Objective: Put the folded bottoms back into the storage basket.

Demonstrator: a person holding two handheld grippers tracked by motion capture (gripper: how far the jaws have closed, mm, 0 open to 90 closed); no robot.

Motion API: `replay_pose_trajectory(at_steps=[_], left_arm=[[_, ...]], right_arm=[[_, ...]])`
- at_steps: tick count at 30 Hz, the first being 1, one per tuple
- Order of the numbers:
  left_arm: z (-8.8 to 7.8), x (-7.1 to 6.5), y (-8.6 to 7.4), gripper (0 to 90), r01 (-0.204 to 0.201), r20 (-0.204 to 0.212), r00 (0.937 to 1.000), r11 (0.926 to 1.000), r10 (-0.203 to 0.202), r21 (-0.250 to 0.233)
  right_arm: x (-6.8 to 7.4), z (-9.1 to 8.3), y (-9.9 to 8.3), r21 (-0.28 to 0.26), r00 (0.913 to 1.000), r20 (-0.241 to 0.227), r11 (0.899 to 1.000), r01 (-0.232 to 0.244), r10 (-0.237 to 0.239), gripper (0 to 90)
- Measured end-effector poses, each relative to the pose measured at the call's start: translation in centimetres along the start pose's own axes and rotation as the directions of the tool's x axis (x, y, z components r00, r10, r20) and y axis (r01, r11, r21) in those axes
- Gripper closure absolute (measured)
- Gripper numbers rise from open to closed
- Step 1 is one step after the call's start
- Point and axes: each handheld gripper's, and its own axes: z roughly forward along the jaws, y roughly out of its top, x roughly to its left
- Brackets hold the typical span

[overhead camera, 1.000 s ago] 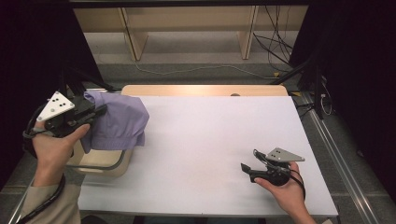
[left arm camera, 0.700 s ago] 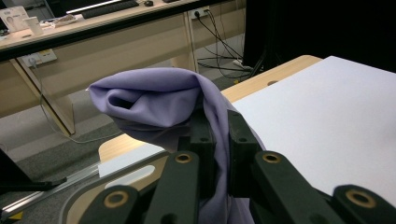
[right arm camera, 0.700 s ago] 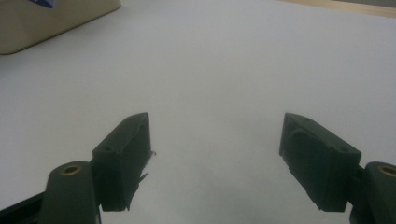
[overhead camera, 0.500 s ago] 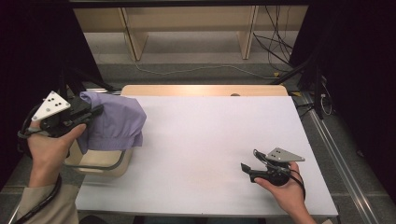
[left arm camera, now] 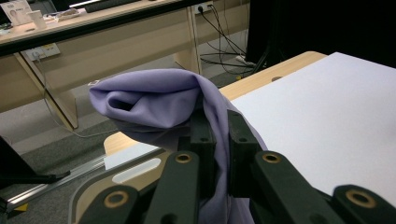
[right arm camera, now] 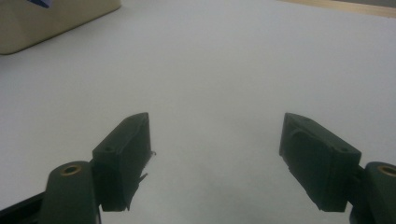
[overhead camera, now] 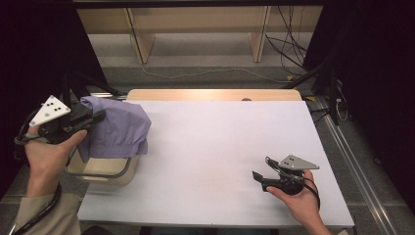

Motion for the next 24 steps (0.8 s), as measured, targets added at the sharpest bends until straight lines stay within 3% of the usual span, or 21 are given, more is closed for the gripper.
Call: replay_pose_trajectory(at_steps=[24], left_arm=[[-0.76, 0.79, 0.0, 83.4, 0.001, -0.014, 0.9999, 0.9998, -0.001, 0.021]], right_arm=[[-0.03, 0.01, 0.02, -0.003, 1.0, 0.001, 1.0, -0.002, 0.002, 26.0]])
